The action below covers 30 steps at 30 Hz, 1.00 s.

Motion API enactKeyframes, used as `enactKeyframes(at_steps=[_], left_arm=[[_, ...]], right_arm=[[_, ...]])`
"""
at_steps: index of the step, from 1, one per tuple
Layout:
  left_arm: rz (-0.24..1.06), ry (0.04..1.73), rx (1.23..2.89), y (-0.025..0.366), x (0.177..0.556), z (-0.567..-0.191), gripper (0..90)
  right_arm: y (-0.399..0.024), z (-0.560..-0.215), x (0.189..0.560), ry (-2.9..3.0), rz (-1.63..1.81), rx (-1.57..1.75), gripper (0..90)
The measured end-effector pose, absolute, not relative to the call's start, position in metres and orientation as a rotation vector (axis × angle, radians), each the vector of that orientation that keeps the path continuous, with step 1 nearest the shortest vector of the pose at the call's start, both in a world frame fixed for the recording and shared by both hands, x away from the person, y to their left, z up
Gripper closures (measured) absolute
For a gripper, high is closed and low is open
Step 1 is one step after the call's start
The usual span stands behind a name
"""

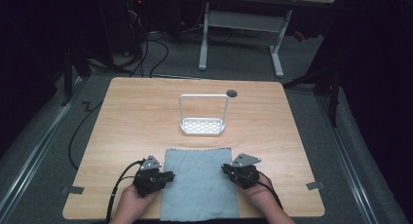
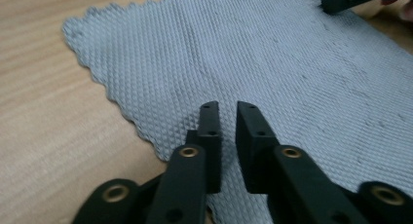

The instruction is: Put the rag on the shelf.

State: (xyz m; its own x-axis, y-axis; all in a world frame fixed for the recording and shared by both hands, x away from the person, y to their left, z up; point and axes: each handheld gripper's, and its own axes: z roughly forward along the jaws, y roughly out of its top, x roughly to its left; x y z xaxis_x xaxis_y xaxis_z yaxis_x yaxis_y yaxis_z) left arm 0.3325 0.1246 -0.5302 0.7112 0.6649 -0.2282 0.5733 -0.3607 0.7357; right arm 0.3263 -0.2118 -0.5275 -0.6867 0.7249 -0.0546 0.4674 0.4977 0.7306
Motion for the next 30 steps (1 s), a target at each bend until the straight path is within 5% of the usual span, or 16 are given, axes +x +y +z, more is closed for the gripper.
enactKeyframes(at_steps=[8, 13, 23, 30], left_arm=[[0.288, 1.081, 1.926, 0.145, 0.363, -0.526, 60.5], [0.259, 1.116, 1.939, 0.138, 0.383, -0.529, 53.3], [0.293, 1.136, 1.971, 0.126, 0.395, -0.534, 64.4], [0.293, 1.111, 1.982, 0.124, 0.395, -0.536, 84.1]], right_arm=[[-0.235, -0.520, 0.327, 2.281, 1.056, 1.078, 67.6], [-0.242, -0.521, 0.327, 2.253, 1.070, 1.112, 63.7], [-0.247, -0.521, 0.328, 2.214, 1.063, 1.146, 61.8], [-0.243, -0.522, 0.337, 2.207, 1.071, 1.185, 59.1]])
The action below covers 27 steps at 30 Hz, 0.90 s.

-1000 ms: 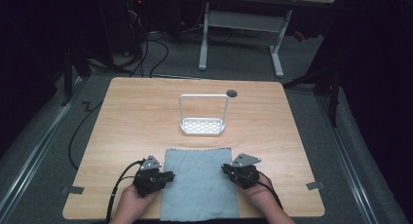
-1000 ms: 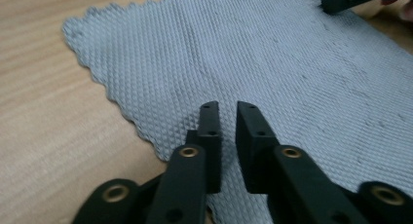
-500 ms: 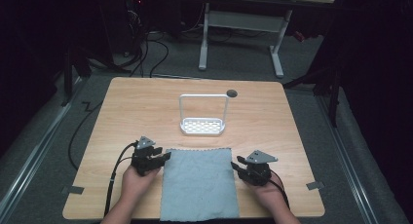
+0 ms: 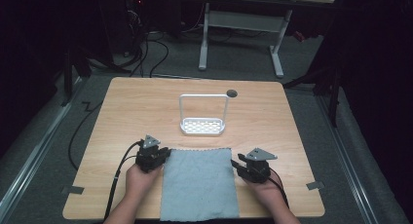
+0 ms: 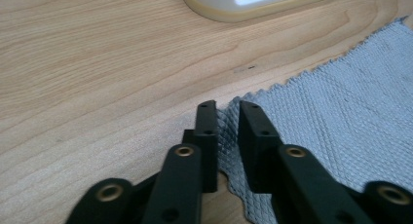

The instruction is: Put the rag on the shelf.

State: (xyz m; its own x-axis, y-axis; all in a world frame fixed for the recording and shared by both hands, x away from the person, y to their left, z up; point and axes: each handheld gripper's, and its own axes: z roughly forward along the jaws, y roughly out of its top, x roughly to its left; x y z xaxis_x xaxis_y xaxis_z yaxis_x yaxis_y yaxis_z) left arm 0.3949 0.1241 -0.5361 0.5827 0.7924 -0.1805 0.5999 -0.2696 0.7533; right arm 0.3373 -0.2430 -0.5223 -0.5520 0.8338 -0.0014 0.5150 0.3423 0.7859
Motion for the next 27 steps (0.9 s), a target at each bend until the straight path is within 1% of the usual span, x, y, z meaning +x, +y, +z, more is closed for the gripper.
enactKeyframes(at_steps=[2, 6, 7, 9, 14, 22, 23, 27], left_arm=[[0.276, 1.110, 1.980, 0.125, 0.395, -0.536, 89.1], [0.266, 1.109, 1.978, 0.125, 0.396, -0.537, 89.3], [0.267, 1.107, 1.980, 0.125, 0.395, -0.537, 89.3], [0.263, 1.104, 1.980, 0.125, 0.395, -0.537, 89.3], [0.265, 1.101, 1.982, 0.125, 0.395, -0.537, 89.2], [0.267, 1.097, 1.985, 0.125, 0.394, -0.536, 89.2], [0.272, 1.093, 1.990, 0.124, 0.394, -0.536, 89.2], [0.282, 1.086, 1.997, 0.124, 0.392, -0.536, 89.2]], right_arm=[[-0.238, -0.522, 0.348, 2.200, 1.079, 1.222, 58.4], [-0.233, -0.521, 0.362, 2.196, 1.050, 1.234, 57.3], [-0.229, -0.523, 0.374, 2.201, 1.052, 1.268, 56.2], [-0.225, -0.526, 0.383, 2.208, 1.028, 1.289, 56.1], [-0.219, -0.531, 0.391, 2.218, 0.990, 1.291, 56.2], [-0.213, -0.530, 0.381, 2.243, 0.960, 1.247, 78.3], [-0.212, -0.530, 0.380, 2.249, 0.973, 1.237, 84.2], [-0.212, -0.531, 0.377, 2.249, 0.983, 1.222, 86.9]])
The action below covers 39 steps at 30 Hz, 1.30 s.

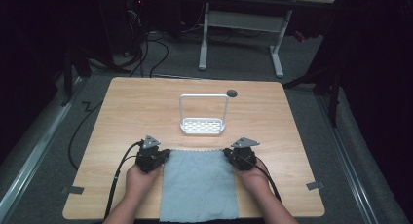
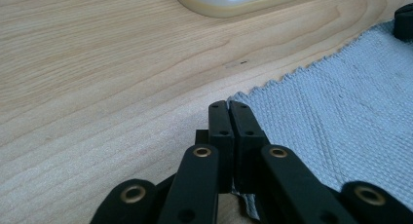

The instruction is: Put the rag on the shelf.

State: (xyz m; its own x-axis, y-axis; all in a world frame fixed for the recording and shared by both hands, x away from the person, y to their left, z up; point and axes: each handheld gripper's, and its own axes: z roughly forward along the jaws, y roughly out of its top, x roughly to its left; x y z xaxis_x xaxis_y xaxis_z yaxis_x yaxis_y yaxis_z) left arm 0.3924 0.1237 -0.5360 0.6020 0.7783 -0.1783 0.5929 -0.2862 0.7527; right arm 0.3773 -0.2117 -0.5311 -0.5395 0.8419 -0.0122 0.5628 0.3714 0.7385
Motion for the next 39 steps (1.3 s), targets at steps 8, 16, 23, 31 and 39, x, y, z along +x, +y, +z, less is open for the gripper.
enactKeyframes(at_steps=[8, 16, 23, 31, 39], left_arm=[[0.293, 1.051, 1.949, 0.125, 0.385, -0.530, 89.5], [0.329, 0.996, 1.859, 0.126, 0.372, -0.518, 89.5], [0.383, 0.970, 1.797, 0.128, 0.364, -0.508, 89.5], [0.408, 0.942, 1.712, 0.130, 0.361, -0.492, 89.6], [0.449, 0.895, 1.658, 0.126, 0.362, -0.470, 90.0]], right_arm=[[-0.218, -0.522, 0.369, 2.186, 1.071, 1.203, 87.1], [-0.220, -0.510, 0.356, 2.093, 1.195, 1.178, 87.3], [-0.223, -0.502, 0.351, 2.050, 1.244, 1.177, 87.4], [-0.229, -0.482, 0.345, 1.956, 1.308, 1.150, 87.5], [-0.231, -0.455, 0.340, 1.880, 1.374, 1.087, 87.5]])
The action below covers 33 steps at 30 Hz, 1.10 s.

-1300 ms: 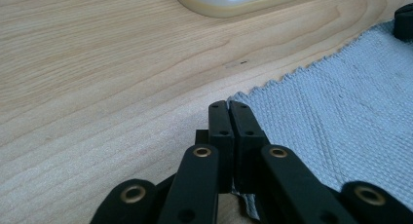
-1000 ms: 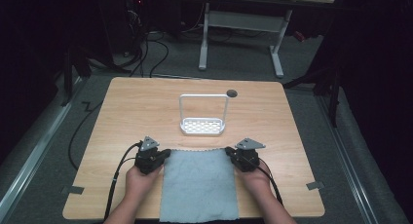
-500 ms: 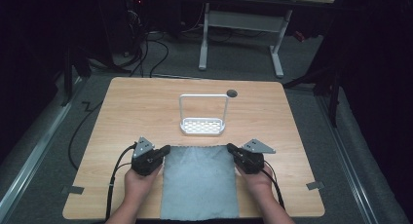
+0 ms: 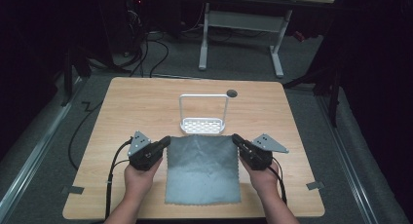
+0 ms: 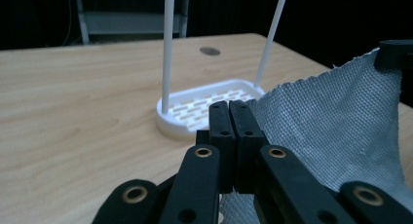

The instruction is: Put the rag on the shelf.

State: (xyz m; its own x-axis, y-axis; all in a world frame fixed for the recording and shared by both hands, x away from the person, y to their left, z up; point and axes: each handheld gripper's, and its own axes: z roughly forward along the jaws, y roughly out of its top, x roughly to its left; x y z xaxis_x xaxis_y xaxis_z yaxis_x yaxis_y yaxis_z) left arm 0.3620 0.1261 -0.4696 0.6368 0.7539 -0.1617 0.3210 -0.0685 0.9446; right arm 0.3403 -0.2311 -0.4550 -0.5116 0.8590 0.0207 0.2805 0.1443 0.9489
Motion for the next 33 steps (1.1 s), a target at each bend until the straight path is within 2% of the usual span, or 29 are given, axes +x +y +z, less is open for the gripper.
enactKeyframes(at_steps=[33], left_arm=[[0.602, 0.752, 1.525, 0.126, 0.390, -0.366, 90.0]], right_arm=[[-0.240, -0.361, 0.357, 1.692, 1.471, 0.971, 87.7]])
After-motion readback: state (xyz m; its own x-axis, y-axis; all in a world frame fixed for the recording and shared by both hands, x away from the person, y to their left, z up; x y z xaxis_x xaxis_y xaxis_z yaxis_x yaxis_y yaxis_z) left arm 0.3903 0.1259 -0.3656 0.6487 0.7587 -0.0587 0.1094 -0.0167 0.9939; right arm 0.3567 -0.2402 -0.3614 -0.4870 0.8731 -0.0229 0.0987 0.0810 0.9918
